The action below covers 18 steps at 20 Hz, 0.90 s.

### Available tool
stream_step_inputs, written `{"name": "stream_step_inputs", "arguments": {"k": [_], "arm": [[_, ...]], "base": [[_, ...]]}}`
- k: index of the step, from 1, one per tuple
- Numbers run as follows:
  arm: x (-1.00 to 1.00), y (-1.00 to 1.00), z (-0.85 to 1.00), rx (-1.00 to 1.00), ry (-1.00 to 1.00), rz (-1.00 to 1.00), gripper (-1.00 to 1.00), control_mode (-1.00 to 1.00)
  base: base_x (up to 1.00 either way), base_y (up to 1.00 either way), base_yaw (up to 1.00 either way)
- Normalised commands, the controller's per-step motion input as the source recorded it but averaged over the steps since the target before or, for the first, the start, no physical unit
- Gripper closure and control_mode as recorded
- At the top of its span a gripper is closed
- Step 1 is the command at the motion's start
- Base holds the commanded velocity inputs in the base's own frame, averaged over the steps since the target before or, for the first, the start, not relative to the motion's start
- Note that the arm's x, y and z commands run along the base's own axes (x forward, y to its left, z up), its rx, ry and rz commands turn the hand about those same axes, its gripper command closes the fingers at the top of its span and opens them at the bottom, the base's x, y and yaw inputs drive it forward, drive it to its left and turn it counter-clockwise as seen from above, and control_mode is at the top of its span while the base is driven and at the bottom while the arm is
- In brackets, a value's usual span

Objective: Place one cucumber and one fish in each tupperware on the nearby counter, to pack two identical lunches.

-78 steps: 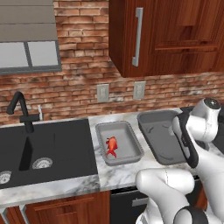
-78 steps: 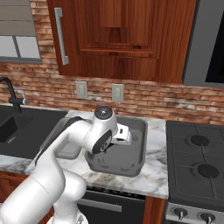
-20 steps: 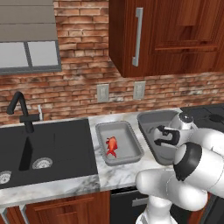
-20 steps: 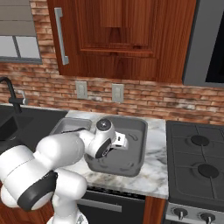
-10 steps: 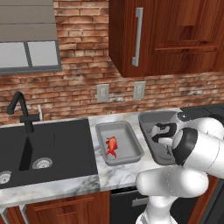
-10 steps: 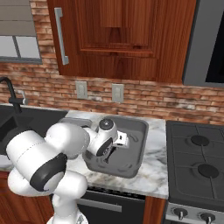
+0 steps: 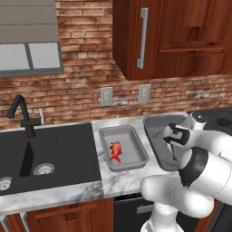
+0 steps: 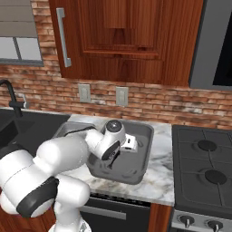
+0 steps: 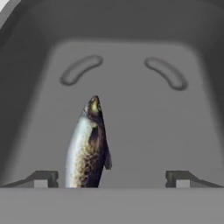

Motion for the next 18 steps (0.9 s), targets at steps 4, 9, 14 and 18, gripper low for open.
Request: {"name": "stream_step_inputs", "arguments": {"k": [4, 9, 14, 18], "arm": [[-0.84, -0.03, 0.29, 0.0, 0.0, 0.0, -1.0, -1.0], [-0.95, 0.01, 0.36, 0.0, 0.0, 0.0, -1.0, -1.0], [-0.97, 0.11, 0.64, 0.0, -0.06, 0.0, -1.0, -1.0], [-0.83, 0.26, 0.69, -0.01, -0.12, 0.0, -1.0, -1.0]], "base": [[0.0, 0.0, 0.0], [0.0, 0.0, 0.0], [0.0, 0.0, 0.0], [0.0, 0.0, 0.0]]}}
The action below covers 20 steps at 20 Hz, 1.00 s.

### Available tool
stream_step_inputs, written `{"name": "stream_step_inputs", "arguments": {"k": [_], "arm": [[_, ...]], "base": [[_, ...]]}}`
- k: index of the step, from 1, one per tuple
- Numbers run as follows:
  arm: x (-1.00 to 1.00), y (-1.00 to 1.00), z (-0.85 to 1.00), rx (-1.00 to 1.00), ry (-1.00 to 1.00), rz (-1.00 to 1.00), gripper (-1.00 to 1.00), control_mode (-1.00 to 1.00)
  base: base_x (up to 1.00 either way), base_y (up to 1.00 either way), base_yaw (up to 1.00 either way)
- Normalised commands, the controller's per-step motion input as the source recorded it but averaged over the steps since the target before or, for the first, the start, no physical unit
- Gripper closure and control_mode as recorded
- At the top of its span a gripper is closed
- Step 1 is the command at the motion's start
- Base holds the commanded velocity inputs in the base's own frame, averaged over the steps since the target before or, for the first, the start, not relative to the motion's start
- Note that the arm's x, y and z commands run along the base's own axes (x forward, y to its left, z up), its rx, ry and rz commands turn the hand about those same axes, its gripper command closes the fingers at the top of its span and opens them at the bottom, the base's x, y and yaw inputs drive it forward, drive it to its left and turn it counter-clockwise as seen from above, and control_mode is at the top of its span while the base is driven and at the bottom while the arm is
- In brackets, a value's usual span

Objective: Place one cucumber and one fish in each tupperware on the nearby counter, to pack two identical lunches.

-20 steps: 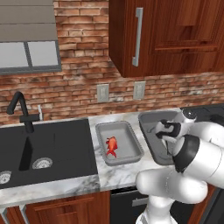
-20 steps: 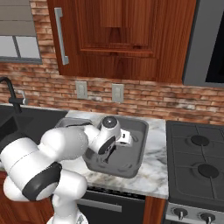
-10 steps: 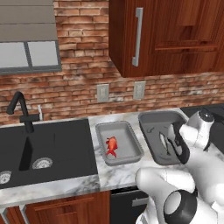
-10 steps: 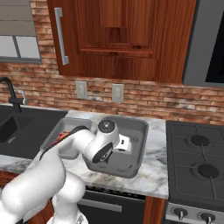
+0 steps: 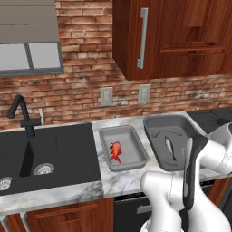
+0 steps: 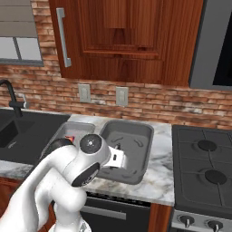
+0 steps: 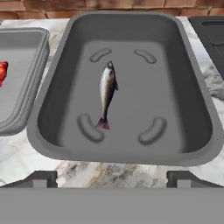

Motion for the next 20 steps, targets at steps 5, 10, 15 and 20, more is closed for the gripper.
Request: {"name": "stream_step_inputs", "arguments": {"k": [5, 10, 15, 20], "arm": [[-0.66, 0.5, 0.57, -0.02, -0.13, 0.0, -1.0, -1.0], [-0.38, 0.56, 0.55, -0.01, -0.07, 0.0, -1.0, -1.0], [-0.27, 0.59, 0.22, -0.02, -0.02, 0.0, -1.0, -1.0], [-0.11, 0.26, 0.01, 0.0, -0.08, 0.0, -1.0, -1.0]], "base": [[0.0, 0.0, 0.0], [0.0, 0.0, 0.0], [0.0, 0.0, 0.0], [0.0, 0.0, 0.0]]}}
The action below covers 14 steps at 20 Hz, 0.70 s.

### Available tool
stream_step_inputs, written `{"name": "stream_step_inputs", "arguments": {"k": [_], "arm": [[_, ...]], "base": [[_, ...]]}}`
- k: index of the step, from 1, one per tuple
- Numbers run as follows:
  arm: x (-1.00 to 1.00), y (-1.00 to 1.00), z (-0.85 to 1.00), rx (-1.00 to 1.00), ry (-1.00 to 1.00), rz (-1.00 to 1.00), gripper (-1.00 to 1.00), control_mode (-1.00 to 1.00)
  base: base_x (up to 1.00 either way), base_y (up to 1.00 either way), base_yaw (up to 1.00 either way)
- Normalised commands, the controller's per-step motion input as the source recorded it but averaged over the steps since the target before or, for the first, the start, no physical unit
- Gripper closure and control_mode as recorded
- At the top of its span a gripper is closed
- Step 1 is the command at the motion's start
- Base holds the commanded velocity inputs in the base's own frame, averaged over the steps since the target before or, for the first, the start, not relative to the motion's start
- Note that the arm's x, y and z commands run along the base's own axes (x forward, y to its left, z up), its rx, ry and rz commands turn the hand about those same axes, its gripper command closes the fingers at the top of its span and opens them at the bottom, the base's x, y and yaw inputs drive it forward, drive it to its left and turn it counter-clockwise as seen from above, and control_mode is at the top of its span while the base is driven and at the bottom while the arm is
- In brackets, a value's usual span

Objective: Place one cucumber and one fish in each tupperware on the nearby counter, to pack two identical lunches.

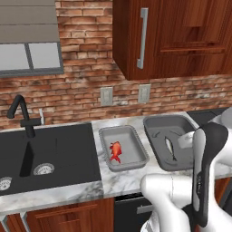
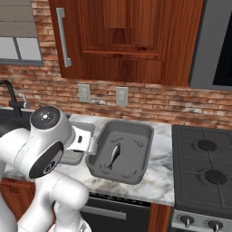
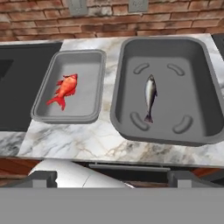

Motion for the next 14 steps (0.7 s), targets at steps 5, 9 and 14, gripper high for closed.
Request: {"name": "stream_step_inputs", "arguments": {"k": [5, 9, 14], "arm": [[-0.24, 0.0, -0.08, 0.0, -0.09, 0.0, -1.0, -1.0], [-0.31, 0.0, -0.3, 0.0, -0.07, 0.0, -1.0, -1.0], [-0.35, 0.0, -0.28, 0.0, -0.03, 0.0, -1.0, 1.0]], "base": [[0.0, 0.0, 0.0], [0.0, 0.0, 0.0], [-0.12, 0.0, 0.0]]}}
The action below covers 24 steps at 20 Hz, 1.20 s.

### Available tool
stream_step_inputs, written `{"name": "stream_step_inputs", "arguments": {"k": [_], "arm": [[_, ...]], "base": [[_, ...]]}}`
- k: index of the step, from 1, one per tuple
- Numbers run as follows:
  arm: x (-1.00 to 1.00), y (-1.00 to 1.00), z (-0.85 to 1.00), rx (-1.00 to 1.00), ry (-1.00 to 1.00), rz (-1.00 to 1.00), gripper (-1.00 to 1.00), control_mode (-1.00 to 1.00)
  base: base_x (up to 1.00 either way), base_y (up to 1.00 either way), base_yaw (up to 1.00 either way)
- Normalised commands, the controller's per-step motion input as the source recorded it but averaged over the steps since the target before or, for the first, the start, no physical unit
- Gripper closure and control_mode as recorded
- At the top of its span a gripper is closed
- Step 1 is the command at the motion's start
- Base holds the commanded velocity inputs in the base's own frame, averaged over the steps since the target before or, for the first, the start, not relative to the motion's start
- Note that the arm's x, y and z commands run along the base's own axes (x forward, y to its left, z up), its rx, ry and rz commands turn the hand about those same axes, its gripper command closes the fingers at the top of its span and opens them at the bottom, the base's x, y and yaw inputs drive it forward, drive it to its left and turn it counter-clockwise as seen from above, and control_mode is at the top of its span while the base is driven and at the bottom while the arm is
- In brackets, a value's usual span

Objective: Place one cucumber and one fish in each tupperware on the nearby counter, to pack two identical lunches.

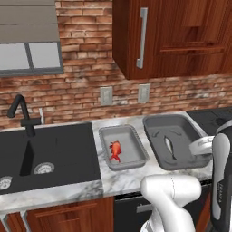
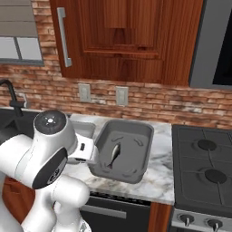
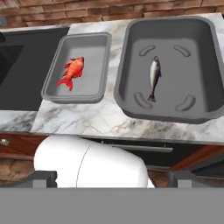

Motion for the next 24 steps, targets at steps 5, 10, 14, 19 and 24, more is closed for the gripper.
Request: {"name": "stream_step_inputs", "arguments": {"k": [5, 10, 14, 19, 24], "arm": [[0.0, 0.0, 0.0, 0.0, 0.0, 0.0, -1.0, 1.0], [0.0, 0.0, 0.0, 0.0, 0.0, 0.0, -1.0, 1.0], [0.0, 0.0, 0.0, 0.0, 0.0, 0.0, -1.0, 1.0], [0.0, 0.0, 0.0, 0.0, 0.0, 0.0, -1.0, 1.0], [0.0, 0.0, 0.0, 0.0, 0.0, 0.0, -1.0, 1.0]], "base": [[-0.71, 0.0, 0.0], [-0.82, -0.29, 0.0], [-0.47, -0.69, 0.0], [-0.09, -0.98, 0.0], [0.0, -1.0, 0.0]]}}
